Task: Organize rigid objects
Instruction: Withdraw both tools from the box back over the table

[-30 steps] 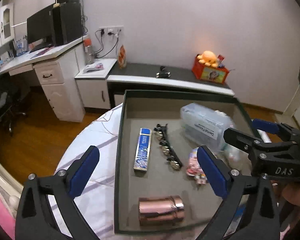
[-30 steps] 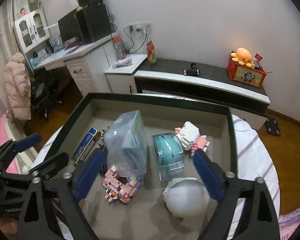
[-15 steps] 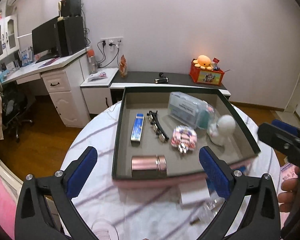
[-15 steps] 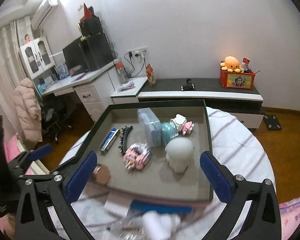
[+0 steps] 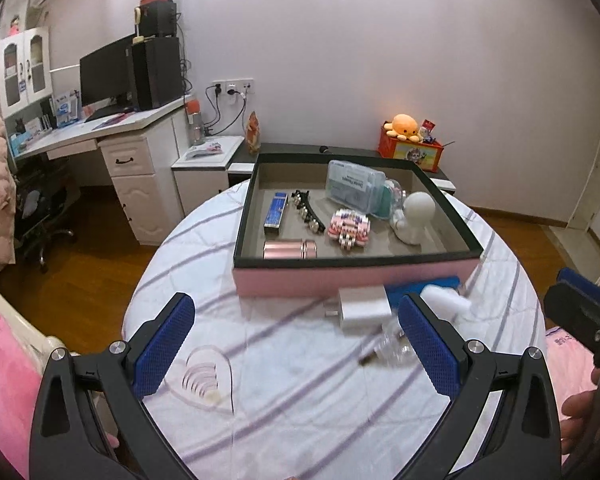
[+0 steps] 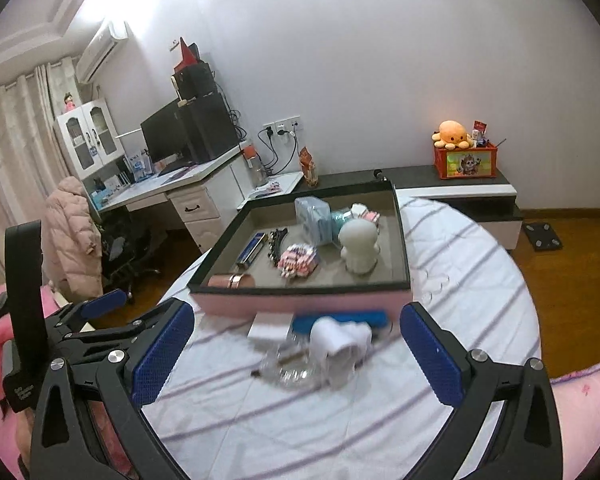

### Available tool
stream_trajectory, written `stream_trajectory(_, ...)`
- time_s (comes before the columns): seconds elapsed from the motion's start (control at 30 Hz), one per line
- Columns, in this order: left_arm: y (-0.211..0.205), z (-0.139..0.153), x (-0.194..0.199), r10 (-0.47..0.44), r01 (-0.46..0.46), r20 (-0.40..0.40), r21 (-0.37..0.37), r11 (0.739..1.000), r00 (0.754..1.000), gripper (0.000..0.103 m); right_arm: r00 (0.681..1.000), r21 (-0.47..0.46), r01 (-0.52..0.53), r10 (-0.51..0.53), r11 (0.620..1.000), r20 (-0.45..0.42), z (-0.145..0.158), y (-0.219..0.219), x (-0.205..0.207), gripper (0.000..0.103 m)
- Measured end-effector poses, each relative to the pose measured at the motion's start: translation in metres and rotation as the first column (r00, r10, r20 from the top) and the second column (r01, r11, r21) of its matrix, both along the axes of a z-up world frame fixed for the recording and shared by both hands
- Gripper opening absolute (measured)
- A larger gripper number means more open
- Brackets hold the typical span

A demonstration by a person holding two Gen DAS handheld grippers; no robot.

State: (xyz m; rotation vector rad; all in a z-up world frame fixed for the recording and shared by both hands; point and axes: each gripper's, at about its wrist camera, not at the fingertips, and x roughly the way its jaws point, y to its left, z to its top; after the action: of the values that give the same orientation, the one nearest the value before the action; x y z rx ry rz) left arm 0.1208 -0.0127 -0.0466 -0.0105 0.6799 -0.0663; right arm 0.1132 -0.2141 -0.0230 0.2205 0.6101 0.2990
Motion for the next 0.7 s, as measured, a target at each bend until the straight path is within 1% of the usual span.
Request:
stream_trajectory(0.13,-0.001,-0.008,-0.018,-0.002,0.002,-0.009,0.005,1.0,1.0,0.103,1.0,0.019,0.014,-0.013,1.0,-0.018,-0.014,-0.009,-0.016,0.103)
stream_trajectory(0.23,0.001,-0.011,-0.027,0.003,-0.003,-0.013,-0.005,1.0,1.0,0.103,0.999,0.006,0.044,-0.044,0.999,-0.025,-0.021,-0.014,-0.027,0.103)
stream_trajectory(0.43,0.006,-0.014,-0.039,0.008,-0.009,-0.02,-0.016,1.0,1.0,0.103,0.999,-0.023,0.026,-0.027,0.999,-0.043,-0.033,-0.012,-0.041,0.103)
stream_trajectory(0.57,0.008,-0.017,-0.045,0.009,-0.009,-0.025,-0.011,1.0,1.0,0.103,0.999,-0.027,0.02,-0.021,0.999,-0.049,-0.035,-0.008,-0.045,0.103)
stream_trajectory(0.7,0.013,-0.017,-0.044,0.019,-0.02,-0.028,-0.025,0.999,0.999,0.103,0.999,-0.041,0.005,-0.007,0.999,-0.051,-0.036,-0.003,-0.046,0.103)
